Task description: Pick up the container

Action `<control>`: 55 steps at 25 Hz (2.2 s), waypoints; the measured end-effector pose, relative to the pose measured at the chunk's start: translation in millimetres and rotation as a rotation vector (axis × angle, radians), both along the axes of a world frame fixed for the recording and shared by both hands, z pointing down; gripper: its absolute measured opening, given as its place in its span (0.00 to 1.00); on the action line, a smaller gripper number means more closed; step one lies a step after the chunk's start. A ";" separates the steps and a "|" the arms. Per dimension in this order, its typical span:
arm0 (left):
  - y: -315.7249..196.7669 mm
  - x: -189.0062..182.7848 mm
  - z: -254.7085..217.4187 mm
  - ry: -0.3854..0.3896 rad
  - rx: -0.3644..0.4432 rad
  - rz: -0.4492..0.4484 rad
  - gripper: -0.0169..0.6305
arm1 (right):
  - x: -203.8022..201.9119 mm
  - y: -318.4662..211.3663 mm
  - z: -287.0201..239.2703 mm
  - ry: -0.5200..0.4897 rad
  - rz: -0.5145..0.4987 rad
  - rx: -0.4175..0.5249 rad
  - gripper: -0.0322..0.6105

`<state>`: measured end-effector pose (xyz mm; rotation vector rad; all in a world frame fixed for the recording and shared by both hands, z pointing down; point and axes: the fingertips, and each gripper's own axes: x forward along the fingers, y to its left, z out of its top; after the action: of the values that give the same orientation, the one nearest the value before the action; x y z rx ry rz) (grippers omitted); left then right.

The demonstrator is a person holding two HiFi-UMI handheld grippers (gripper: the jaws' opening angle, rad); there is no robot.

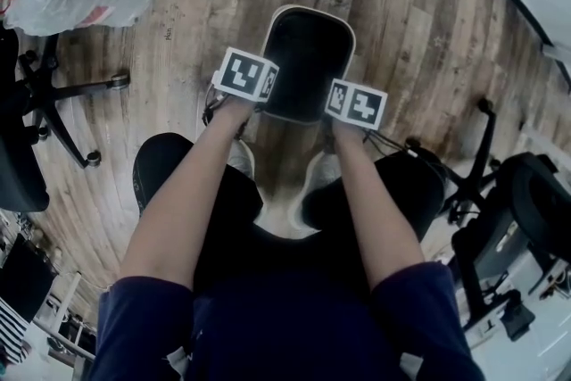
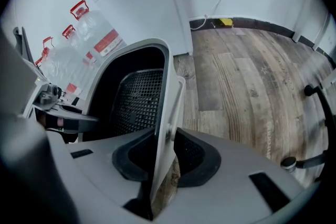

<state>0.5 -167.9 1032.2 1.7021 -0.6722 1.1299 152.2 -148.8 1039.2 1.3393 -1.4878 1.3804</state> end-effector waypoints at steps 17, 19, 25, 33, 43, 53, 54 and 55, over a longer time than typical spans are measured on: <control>0.2 -7.0 -310.4 0.049 0.076 -0.029 0.17 | -7.3 -11.6 -312.0 -0.030 -0.010 0.086 0.18; 9.7 -8.4 -348.5 0.057 0.081 -0.060 0.17 | -8.4 -5.8 -350.8 -0.032 -0.015 0.092 0.18; 29.6 -18.3 -454.9 0.074 0.103 -0.132 0.17 | -19.0 -0.5 -464.7 -0.032 -0.082 0.159 0.18; 62.1 -29.2 -575.0 0.117 0.133 -0.171 0.17 | -30.8 28.6 -587.7 -0.033 -0.103 0.214 0.18; 96.1 -44.2 -656.9 0.173 0.195 -0.227 0.17 | -44.8 65.2 -671.3 -0.046 -0.090 0.292 0.18; 112.9 -64.8 -678.5 0.199 0.249 -0.208 0.17 | -63.7 86.5 -689.8 -0.043 -0.059 0.336 0.18; 114.5 -66.9 -679.6 0.201 0.252 -0.208 0.17 | -66.3 88.1 -690.3 -0.044 -0.060 0.338 0.18; 116.7 -69.3 -680.4 0.200 0.253 -0.211 0.17 | -68.6 89.9 -691.0 -0.046 -0.061 0.338 0.18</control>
<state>-68.7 -51.2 351.8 1.8755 -0.8721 0.7406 83.6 -58.9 348.2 1.4573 -1.8386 1.1626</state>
